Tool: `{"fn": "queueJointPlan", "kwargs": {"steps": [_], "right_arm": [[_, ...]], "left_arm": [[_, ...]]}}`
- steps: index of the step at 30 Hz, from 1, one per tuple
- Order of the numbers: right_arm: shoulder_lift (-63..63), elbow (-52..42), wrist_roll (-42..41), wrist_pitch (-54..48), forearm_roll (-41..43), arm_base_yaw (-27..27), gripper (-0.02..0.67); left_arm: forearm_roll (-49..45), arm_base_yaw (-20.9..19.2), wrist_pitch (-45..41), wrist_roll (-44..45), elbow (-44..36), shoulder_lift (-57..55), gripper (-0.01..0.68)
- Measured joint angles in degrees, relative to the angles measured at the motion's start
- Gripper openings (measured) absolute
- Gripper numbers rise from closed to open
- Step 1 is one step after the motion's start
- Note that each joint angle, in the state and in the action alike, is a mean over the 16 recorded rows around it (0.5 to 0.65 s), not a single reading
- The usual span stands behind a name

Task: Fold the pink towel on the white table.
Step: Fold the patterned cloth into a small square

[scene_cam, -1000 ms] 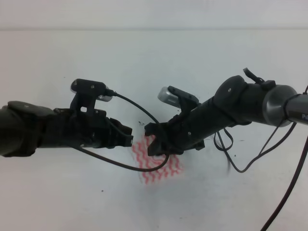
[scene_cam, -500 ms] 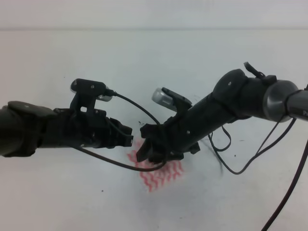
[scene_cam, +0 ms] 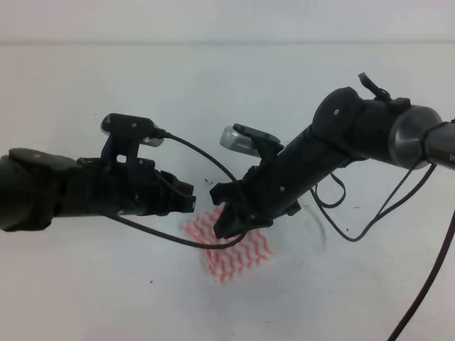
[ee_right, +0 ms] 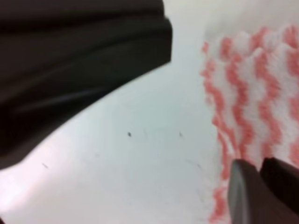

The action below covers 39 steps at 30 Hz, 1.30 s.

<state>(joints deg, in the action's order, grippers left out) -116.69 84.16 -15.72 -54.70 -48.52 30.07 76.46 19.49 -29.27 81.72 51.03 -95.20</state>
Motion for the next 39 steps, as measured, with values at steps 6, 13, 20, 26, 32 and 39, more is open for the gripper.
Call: {"fn": "queueJointPlan", "kwargs": {"steps": [6, 13, 20, 26, 32, 39], "right_arm": [[0.1, 0.22, 4.02, 0.27, 8.09, -0.01, 0.011], [0.09, 0.22, 8.91, 0.11, 15.86, -0.01, -0.015], [0.07, 0.22, 11.07, -0.28, 19.02, 0.0, -0.017], [0.07, 0.22, 11.83, -0.43, 19.66, -0.37, -0.017], [0.23, 0.23, 12.25, -0.52, 19.74, -0.95, -0.017], [0.17, 0.23, 12.53, -0.6, 19.84, -1.54, -0.017]], "left_arm": [[2.45, 0.38, -1.66, 0.62, -0.01, -2.02, -0.003], [4.56, 1.42, -4.11, 1.47, 0.01, -5.1, -0.003], [2.32, 2.3, -5.73, -0.06, 0.01, -6.8, -0.003], [-4.01, 2.39, -7.12, -5.39, 0.0, -7.18, -0.003], [-9.81, 2.35, -7.83, -10.6, 0.1, -6.06, -0.003], [-10.75, 2.42, -8.44, -12.22, 0.38, -3.43, -0.003]]}}
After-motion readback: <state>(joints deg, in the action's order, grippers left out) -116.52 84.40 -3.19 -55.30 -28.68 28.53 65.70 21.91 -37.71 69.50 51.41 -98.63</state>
